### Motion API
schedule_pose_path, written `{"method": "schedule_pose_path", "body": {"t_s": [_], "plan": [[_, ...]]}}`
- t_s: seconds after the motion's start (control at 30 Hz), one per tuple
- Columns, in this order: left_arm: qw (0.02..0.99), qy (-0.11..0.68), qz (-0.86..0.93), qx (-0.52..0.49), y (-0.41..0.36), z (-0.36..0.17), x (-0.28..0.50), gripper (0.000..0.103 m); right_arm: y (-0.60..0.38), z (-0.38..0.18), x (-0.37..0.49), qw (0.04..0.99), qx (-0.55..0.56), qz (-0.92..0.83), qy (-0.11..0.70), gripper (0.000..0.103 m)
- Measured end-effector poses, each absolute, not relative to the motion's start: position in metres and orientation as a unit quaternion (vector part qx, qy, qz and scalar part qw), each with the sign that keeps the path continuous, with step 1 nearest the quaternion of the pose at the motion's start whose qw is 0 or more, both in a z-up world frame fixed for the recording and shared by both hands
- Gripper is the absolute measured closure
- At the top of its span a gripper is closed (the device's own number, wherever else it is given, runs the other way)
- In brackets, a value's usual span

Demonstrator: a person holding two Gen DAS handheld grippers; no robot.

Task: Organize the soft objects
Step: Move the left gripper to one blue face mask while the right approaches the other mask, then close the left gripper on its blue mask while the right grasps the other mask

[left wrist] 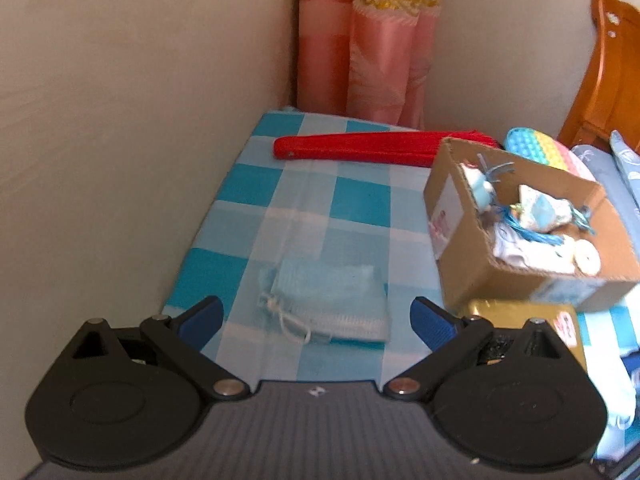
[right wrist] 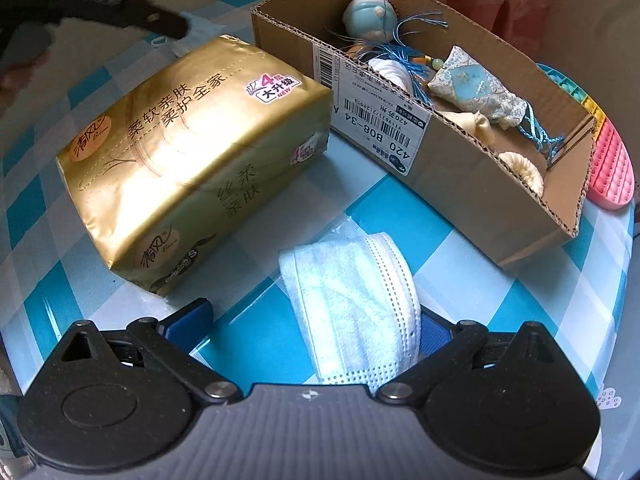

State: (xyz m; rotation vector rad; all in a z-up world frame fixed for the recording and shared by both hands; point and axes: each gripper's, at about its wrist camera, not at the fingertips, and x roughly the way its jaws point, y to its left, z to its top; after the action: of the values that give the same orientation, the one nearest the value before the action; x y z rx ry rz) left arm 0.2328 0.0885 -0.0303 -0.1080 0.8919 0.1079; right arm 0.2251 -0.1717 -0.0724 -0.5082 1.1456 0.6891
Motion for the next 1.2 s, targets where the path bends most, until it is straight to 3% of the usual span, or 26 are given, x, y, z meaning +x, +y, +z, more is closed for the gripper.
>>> {"method": "schedule_pose_path", "body": {"t_s": [0.6,0.8,0.87,1.1,1.2], "plan": [[0.875,0.477,0.062,-0.058,0.096,-0.068,0.275,0.004,-0.174,-0.073,0.221,0.759,-0.232,0.323,0.516,0.000],[0.878,0.472,0.061,-0.042,0.093,-0.069,0.273,0.014,-0.175,-0.073,0.221,0.761,-0.231,0.325,0.512,0.000],[0.881,0.468,0.057,-0.042,0.093,-0.066,0.270,0.023,-0.175,-0.072,0.220,0.762,-0.230,0.326,0.511,0.004],[0.883,0.464,0.047,-0.050,0.095,-0.059,0.263,0.030,-0.175,-0.061,0.221,0.768,-0.224,0.322,0.507,0.026],[0.885,0.462,0.039,-0.051,0.096,-0.057,0.260,0.034,-0.175,-0.056,0.221,0.770,-0.222,0.320,0.506,0.042]]}}
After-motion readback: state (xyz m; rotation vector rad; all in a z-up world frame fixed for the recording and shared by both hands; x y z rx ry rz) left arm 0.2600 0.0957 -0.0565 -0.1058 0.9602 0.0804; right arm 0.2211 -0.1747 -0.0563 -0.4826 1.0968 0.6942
